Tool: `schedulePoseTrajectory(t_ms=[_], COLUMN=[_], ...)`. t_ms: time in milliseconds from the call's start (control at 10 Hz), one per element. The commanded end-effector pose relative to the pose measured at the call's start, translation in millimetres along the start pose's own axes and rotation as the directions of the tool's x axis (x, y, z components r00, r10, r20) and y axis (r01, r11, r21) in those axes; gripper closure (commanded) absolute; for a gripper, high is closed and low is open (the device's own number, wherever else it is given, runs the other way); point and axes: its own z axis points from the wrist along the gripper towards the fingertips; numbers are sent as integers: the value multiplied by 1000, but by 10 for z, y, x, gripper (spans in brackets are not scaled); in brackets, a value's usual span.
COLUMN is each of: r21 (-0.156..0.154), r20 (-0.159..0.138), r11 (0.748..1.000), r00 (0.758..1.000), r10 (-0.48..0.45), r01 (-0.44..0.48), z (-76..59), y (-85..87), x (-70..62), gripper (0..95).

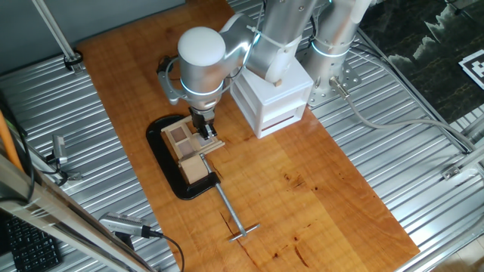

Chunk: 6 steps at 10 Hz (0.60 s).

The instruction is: Close a sliding window

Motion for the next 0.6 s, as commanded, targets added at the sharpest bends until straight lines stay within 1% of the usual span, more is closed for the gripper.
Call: schedulePoseTrajectory(t_ms=[100, 600], r21=[0, 0], r20=[0, 1], r11=[1000, 1000], r00=[1000, 1000], r10=[1, 8], r01=[-1, -8], z=[-9, 23], y=[-4, -3], x=[9, 8], gripper=[950, 950])
